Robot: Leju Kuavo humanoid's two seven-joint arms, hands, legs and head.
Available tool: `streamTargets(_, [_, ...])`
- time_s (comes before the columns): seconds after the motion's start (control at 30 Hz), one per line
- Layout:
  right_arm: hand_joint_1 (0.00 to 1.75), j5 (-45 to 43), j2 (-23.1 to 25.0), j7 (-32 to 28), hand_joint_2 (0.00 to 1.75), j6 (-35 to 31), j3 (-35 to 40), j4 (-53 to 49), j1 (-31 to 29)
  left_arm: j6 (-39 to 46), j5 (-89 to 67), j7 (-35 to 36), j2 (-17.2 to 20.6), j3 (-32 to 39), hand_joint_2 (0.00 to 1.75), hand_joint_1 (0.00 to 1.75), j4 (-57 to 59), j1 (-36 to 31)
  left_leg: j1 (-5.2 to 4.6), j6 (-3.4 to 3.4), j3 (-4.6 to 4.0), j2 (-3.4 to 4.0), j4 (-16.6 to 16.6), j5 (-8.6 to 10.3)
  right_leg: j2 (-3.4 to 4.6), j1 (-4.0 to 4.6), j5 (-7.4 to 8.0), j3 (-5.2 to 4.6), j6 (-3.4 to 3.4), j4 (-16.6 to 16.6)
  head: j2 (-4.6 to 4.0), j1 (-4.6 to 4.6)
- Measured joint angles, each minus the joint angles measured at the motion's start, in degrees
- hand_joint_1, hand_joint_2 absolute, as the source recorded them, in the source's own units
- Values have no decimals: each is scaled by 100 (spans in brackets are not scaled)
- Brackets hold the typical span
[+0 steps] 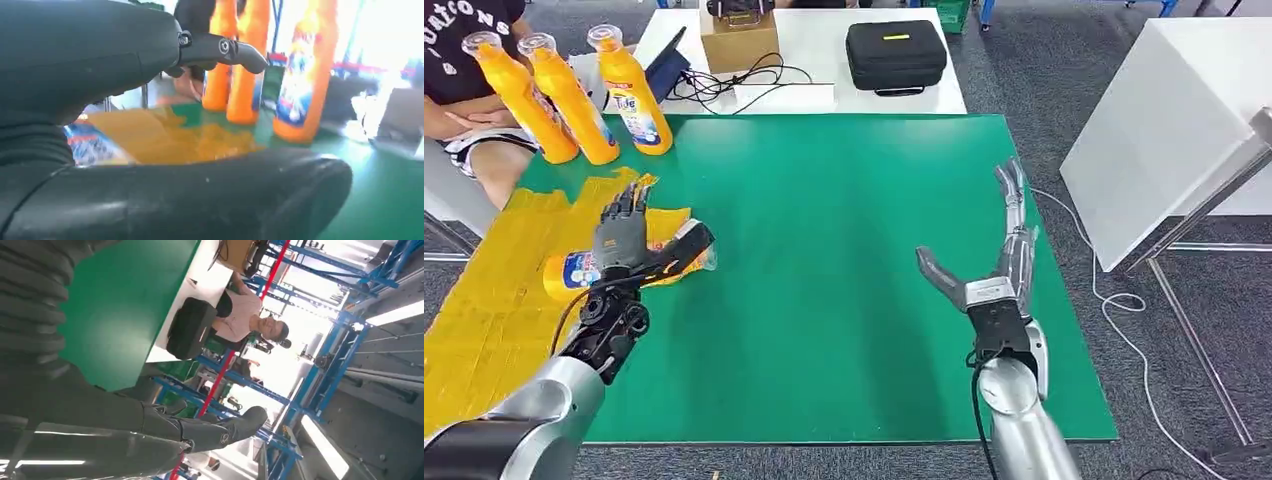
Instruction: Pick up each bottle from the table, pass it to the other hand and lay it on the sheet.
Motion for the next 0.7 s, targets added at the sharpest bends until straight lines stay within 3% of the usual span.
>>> streamTargets(0.13, [0, -83, 0, -112, 175, -85, -44, -4, 77, -889, 1052, -434, -2, -2, 0, 0, -1078, 151, 0, 0, 0, 4, 0, 0, 1, 0, 0, 1, 0, 0, 0, 2])
streamTargets(0.17, [0, -116, 0, -136, 175, -85, -52, -13, 115, -1178, 1443, -547, -7, -7, 175, 0, -1461, 242, 0, 0, 0, 6, 0, 0, 3, 0, 0, 0, 0, 0, 0, 2])
streamTargets(0.3, [0, -543, 4, -260, 175, 139, -94, -140, 323, -2287, 3593, -1115, -133, -52, 175, 0, -3124, 904, -5, 2, 0, 9, 0, -6, 3, -3, -1, 1, 1, -2, 0, 0])
streamTargets(0.47, [0, -1198, -50, -244, 175, 634, -94, -486, 720, -3610, 5904, -1531, -431, -206, 175, 0, -4621, 2272, -5, 3, -7, 8, 0, -17, 5, -3, -8, -8, 2, -6, 0, 2])
streamTargets(0.5, [0, -1359, -68, 7, 0, 783, -94, -566, 803, -3736, 6181, -1513, -479, -258, 175, 0, -4835, 2497, -5, 3, -7, 9, 0, -25, 5, -3, -10, -8, 1, -8, 0, 2])
streamTargets(0.57, [0, -1716, -109, 373, 0, 1130, -94, -671, 1019, -3854, 6531, -1478, -548, -352, 175, 0, -5169, 2885, -5, 2, -7, 9, -1, -27, 4, -3, -10, -8, 1, -8, 0, 2])
streamTargets(0.7, [0, -1847, -188, 441, 0, 1278, -94, -774, 1403, -4036, 6858, -1404, -608, -461, 175, 0, -5639, 3470, -5, 2, -6, 11, -1, -27, 5, -1, -9, -8, 1, -9, 0, 0])
